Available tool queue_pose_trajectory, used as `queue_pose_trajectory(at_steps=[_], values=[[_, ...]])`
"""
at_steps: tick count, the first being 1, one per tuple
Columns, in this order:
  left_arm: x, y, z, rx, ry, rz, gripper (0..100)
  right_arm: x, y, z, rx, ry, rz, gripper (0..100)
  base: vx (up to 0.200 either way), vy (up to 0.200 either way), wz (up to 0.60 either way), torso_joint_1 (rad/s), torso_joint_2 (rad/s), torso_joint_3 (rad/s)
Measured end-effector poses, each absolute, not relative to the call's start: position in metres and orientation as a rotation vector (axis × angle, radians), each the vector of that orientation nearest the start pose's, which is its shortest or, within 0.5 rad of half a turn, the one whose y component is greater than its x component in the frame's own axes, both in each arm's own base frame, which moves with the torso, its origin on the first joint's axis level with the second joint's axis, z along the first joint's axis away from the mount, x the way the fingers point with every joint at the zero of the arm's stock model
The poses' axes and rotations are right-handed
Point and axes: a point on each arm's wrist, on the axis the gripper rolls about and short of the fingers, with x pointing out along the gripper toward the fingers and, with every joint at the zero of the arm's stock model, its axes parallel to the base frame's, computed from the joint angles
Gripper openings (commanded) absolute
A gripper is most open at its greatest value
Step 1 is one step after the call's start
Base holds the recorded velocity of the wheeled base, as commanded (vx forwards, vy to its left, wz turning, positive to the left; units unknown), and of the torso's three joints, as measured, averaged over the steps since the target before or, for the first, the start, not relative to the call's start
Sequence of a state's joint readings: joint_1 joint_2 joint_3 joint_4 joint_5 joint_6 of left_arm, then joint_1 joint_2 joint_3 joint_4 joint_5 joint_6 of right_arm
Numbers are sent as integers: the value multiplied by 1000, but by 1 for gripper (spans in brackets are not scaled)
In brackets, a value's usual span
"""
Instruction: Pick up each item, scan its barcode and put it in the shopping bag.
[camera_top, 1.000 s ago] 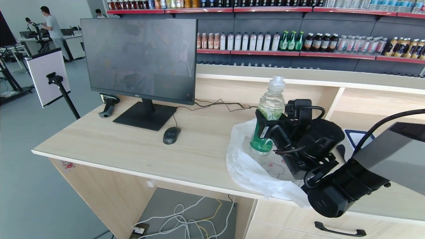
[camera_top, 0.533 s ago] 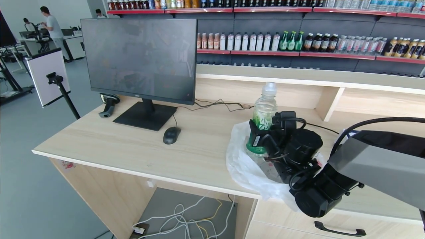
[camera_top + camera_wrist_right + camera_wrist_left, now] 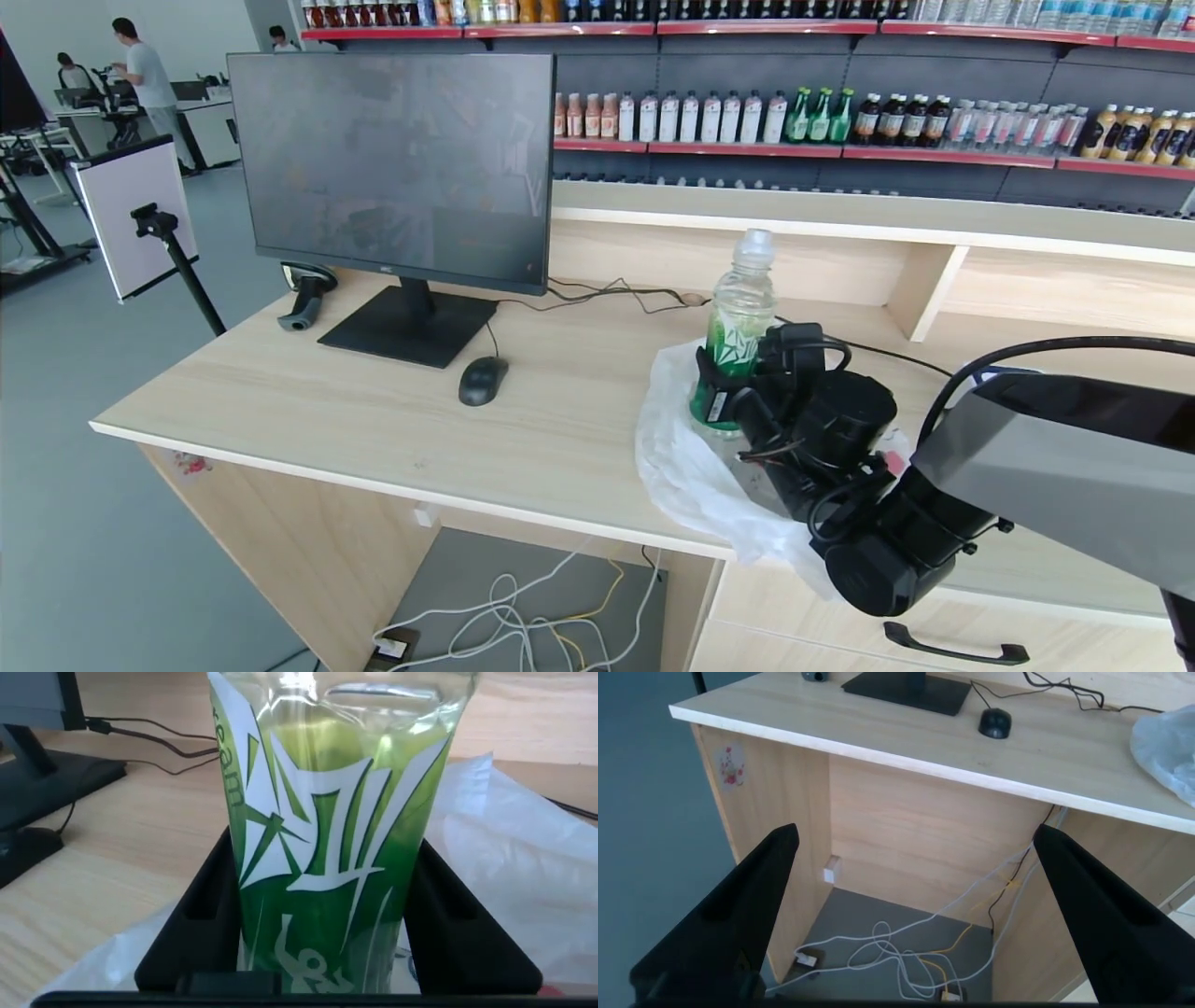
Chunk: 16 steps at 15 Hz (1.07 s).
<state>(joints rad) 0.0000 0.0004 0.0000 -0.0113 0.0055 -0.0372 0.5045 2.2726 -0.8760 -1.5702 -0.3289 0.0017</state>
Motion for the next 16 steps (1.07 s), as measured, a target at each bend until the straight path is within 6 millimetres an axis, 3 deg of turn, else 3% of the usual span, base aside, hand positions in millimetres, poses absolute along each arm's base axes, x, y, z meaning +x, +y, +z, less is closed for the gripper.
queue_pose_trajectory(at_steps=[2,3,16], values=[[-23,0,77,-37,-11,6,100,351,185,86,69,-149,177,0,0,0,0,0,0,0],[-23,0,77,-38,-11,6,100,350,185,84,67,-143,178,100,0,0,0,0,0,0],[-23,0,77,-38,-12,5,100,342,182,92,74,-145,180,100,0,0,0,0,0,0]])
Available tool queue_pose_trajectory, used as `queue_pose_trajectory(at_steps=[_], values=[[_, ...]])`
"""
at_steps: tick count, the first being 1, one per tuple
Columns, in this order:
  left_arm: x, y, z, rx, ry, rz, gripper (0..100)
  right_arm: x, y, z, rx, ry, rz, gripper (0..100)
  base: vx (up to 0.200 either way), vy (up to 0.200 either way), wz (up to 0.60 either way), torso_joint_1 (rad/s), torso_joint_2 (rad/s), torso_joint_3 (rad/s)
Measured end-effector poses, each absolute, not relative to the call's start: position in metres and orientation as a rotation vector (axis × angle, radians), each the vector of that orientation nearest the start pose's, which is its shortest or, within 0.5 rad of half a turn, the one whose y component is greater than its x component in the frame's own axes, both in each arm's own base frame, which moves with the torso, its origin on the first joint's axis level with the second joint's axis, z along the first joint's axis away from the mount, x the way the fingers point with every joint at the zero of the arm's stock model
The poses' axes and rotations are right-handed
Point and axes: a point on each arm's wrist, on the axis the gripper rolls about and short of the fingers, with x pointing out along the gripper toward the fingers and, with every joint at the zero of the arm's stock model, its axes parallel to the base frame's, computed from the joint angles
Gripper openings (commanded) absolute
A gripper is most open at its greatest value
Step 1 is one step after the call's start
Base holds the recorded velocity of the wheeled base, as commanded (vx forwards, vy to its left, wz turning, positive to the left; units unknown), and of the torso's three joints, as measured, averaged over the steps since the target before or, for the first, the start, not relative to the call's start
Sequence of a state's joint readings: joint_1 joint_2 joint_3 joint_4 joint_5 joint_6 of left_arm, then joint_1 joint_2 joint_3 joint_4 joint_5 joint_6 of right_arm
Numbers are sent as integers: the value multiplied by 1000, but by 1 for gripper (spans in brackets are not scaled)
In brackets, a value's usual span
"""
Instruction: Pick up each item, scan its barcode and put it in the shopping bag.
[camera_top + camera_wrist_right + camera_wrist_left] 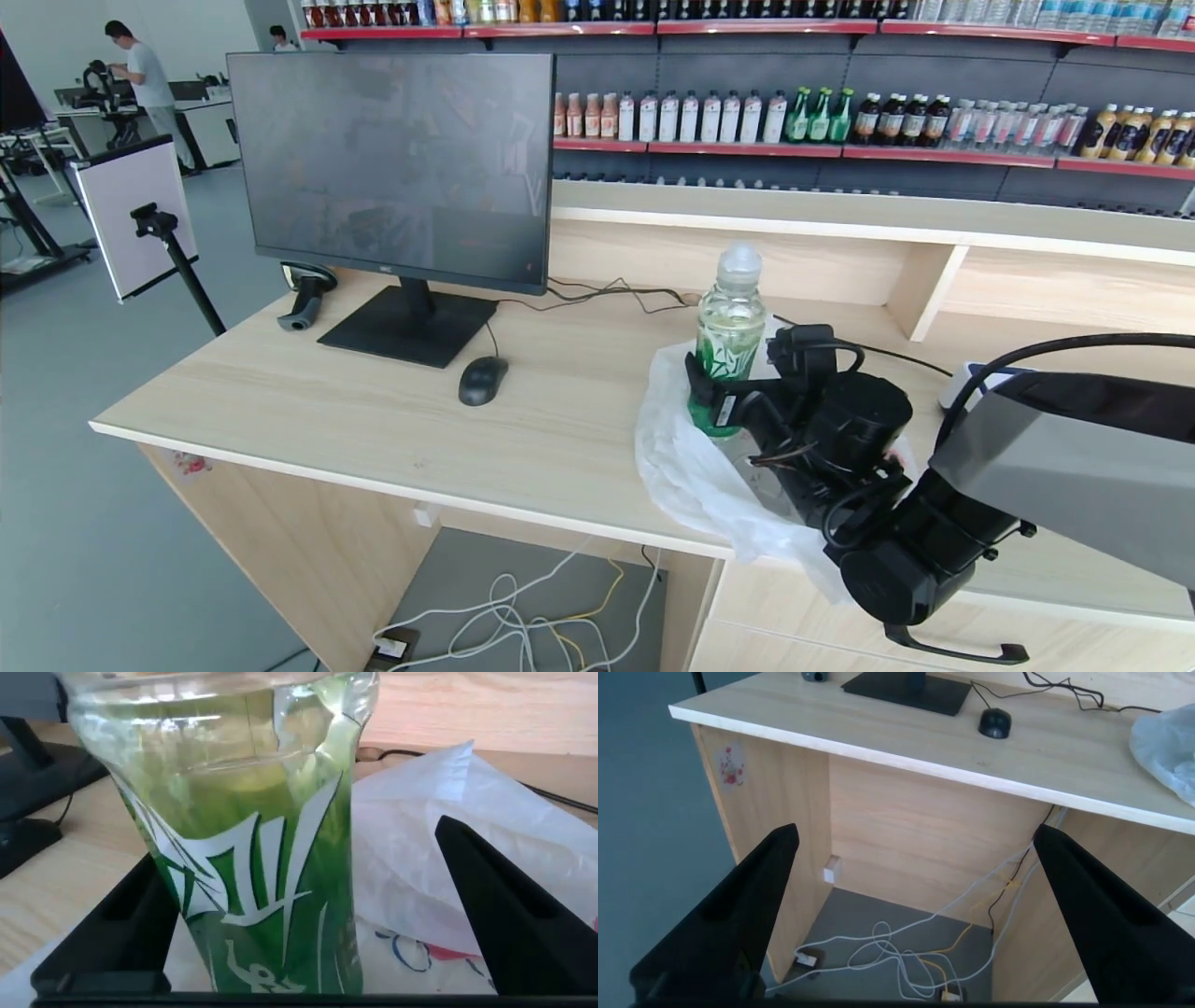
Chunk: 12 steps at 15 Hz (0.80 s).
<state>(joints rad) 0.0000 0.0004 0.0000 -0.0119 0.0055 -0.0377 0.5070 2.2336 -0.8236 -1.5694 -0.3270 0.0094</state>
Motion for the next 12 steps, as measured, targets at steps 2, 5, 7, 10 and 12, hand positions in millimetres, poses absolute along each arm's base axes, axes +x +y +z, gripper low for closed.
queue_pose_trajectory(at_steps=[2,5,7,10,12], values=[[-23,0,77,-38,-12,6,100,340,181,95,72,-151,182,100,0,0,0,0,0,0],[-23,0,77,-37,-11,6,100,334,184,99,73,-155,196,100,0,0,0,0,0,0],[-23,0,77,-37,-11,5,100,330,187,104,76,-163,208,100,0,0,0,0,0,0],[-23,0,77,-37,-10,5,100,320,186,111,76,-167,219,100,0,0,0,0,0,0],[-23,0,77,-37,-10,6,100,312,182,117,75,-164,222,100,0,0,0,0,0,0]])
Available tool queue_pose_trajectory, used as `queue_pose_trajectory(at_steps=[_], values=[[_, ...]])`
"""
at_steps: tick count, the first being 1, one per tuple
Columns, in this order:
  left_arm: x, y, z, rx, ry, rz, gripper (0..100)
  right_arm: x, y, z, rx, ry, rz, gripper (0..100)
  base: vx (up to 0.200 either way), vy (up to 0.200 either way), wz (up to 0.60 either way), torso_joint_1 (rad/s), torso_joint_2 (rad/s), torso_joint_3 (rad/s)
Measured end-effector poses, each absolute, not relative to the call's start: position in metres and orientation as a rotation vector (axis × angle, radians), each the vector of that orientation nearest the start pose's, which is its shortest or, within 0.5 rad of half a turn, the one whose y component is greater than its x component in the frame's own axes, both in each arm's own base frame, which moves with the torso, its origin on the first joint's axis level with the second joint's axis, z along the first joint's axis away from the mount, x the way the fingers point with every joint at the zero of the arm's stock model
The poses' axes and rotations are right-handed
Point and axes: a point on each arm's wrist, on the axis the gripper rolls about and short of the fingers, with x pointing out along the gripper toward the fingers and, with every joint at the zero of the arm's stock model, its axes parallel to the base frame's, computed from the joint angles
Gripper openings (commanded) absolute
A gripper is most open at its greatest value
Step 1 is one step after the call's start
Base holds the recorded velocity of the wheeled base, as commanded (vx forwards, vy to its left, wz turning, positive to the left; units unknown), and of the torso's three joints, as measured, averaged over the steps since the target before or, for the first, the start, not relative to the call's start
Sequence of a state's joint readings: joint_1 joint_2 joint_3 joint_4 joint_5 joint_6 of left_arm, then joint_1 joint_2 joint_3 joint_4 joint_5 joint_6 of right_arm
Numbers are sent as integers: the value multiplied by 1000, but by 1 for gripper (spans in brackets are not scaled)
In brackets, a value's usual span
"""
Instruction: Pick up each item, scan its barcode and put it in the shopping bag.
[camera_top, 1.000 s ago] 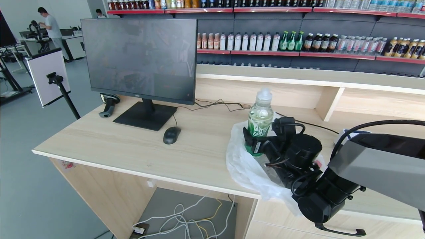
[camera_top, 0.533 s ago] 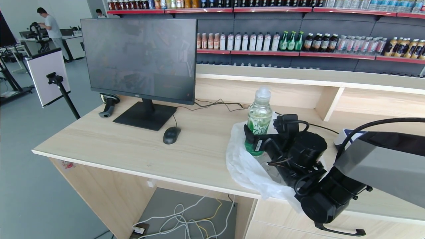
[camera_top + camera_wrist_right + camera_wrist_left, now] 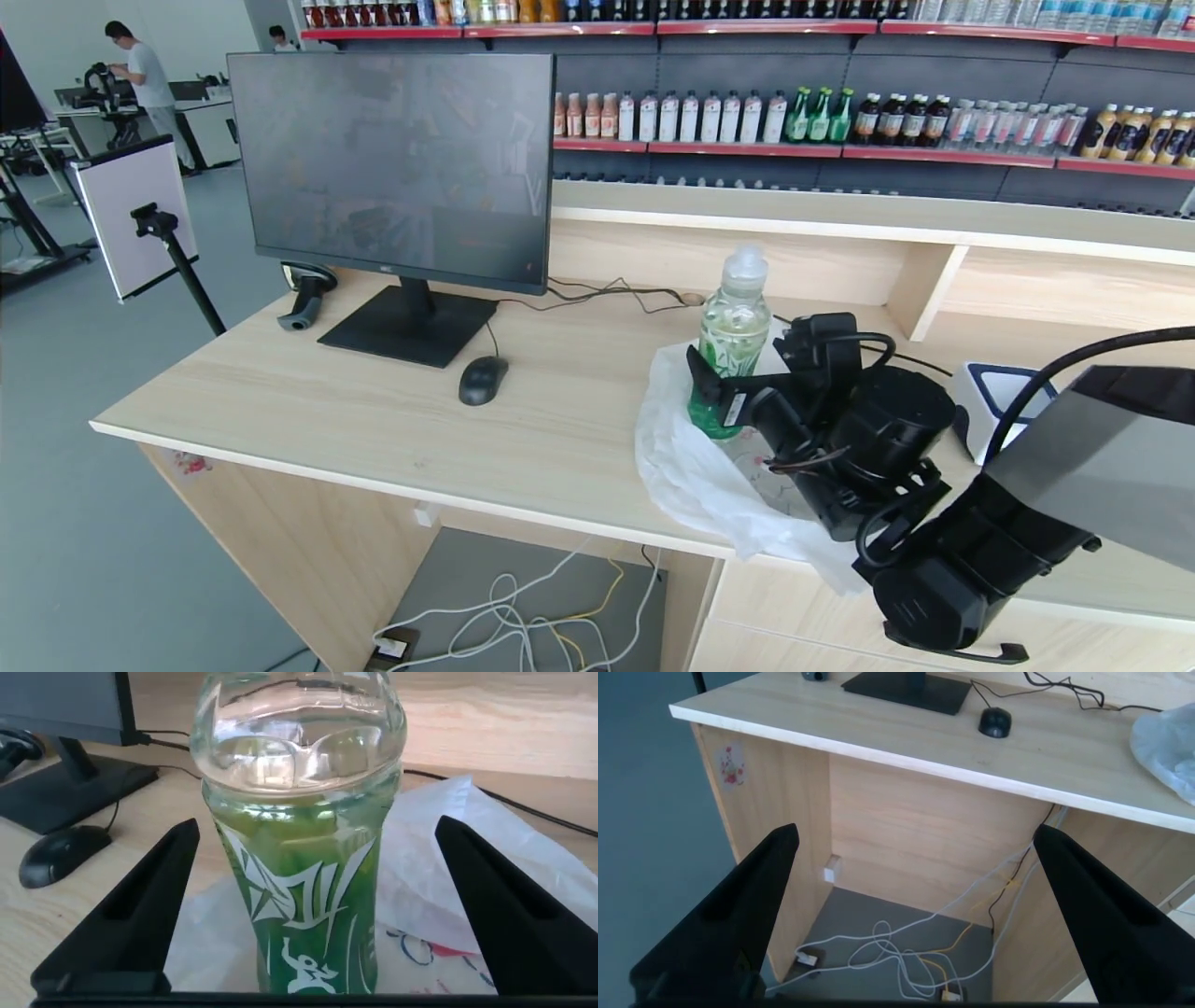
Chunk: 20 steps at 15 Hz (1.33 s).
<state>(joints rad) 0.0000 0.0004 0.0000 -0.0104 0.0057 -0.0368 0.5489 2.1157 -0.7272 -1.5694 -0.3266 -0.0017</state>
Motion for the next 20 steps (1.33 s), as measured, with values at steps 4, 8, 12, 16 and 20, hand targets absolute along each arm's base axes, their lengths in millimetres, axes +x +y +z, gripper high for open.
queue_pose_trajectory(at_steps=[4,8,12,16,20], values=[[-23,0,76,-36,-9,5,100,272,168,133,72,-148,247,100,0,0,0,0,0,0],[-23,0,76,-37,-9,5,100,238,153,163,107,-209,269,100,0,0,0,0,0,0],[-23,0,76,-35,-7,5,100,220,142,175,136,-239,274,100,0,0,-150,1,-1,1],[-23,0,76,-35,-5,4,100,213,136,180,147,-254,272,100,0,0,-600,0,2,4],[-23,0,76,-33,-6,6,100,209,132,184,151,-264,268,100,0,0,-600,2,1,2]])
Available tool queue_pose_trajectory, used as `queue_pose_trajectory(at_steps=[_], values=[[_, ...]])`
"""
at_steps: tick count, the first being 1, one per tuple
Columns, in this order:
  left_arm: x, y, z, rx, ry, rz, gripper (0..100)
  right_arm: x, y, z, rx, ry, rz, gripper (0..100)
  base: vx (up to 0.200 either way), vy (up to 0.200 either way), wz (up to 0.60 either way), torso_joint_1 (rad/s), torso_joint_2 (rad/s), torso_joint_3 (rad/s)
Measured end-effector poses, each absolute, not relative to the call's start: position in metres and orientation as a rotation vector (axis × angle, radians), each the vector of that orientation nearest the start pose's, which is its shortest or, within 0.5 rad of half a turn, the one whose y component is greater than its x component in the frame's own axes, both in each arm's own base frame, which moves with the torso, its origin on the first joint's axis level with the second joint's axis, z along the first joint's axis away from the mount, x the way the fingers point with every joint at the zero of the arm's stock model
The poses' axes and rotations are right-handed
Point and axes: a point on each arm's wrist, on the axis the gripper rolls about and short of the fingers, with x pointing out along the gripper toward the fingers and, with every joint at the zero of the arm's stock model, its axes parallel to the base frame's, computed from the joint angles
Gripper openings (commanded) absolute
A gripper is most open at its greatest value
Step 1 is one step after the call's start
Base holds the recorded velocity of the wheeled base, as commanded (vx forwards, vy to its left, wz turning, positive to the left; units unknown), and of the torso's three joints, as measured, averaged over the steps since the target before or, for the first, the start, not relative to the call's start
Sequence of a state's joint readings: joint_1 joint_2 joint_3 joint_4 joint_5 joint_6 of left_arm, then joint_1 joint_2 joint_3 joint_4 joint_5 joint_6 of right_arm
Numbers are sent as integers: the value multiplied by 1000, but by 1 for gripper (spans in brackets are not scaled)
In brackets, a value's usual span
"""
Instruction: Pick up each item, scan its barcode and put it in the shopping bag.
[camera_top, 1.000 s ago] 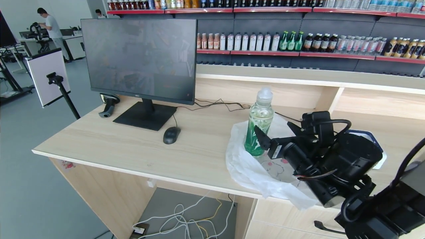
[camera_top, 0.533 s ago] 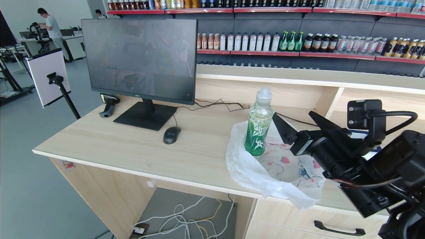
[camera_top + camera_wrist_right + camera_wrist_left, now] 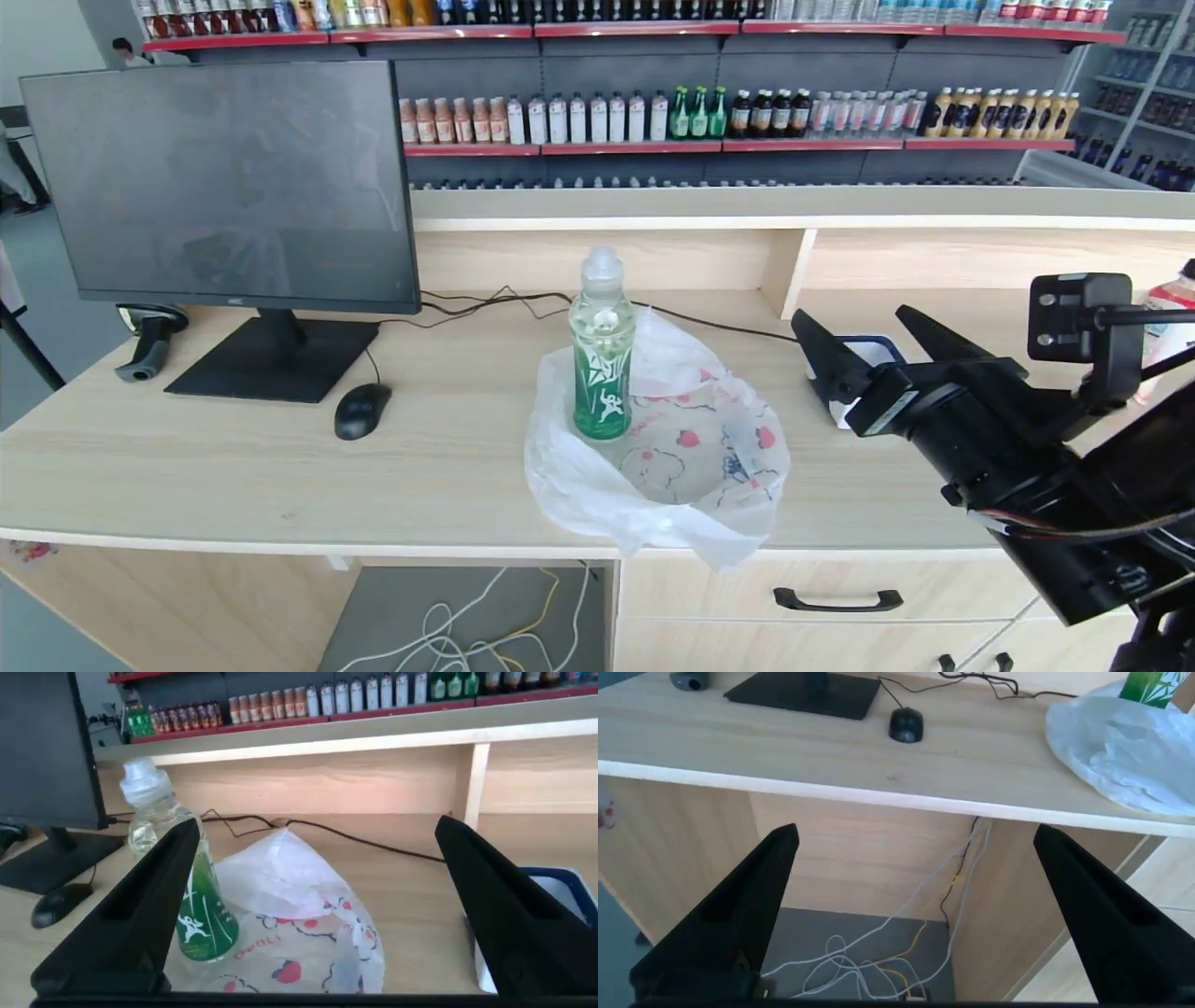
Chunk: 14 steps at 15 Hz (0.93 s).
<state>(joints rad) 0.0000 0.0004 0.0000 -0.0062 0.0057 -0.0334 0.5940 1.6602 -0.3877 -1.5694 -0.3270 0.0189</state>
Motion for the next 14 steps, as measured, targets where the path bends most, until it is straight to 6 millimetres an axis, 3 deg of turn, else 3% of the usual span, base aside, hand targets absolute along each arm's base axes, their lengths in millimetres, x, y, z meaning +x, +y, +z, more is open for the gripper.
queue_pose_trajectory(at_steps=[4,8,14], values=[[-23,0,76,-34,-5,6,100,208,131,184,151,-265,267,100,0,0,-450,3,1,1],[-23,0,76,-35,-2,4,100,200,128,175,128,-227,274,100,0,-200,0,5,0,1],[-23,0,76,-37,-4,5,100,197,126,177,129,-236,272,100,0,-200,0,2,4,2]])
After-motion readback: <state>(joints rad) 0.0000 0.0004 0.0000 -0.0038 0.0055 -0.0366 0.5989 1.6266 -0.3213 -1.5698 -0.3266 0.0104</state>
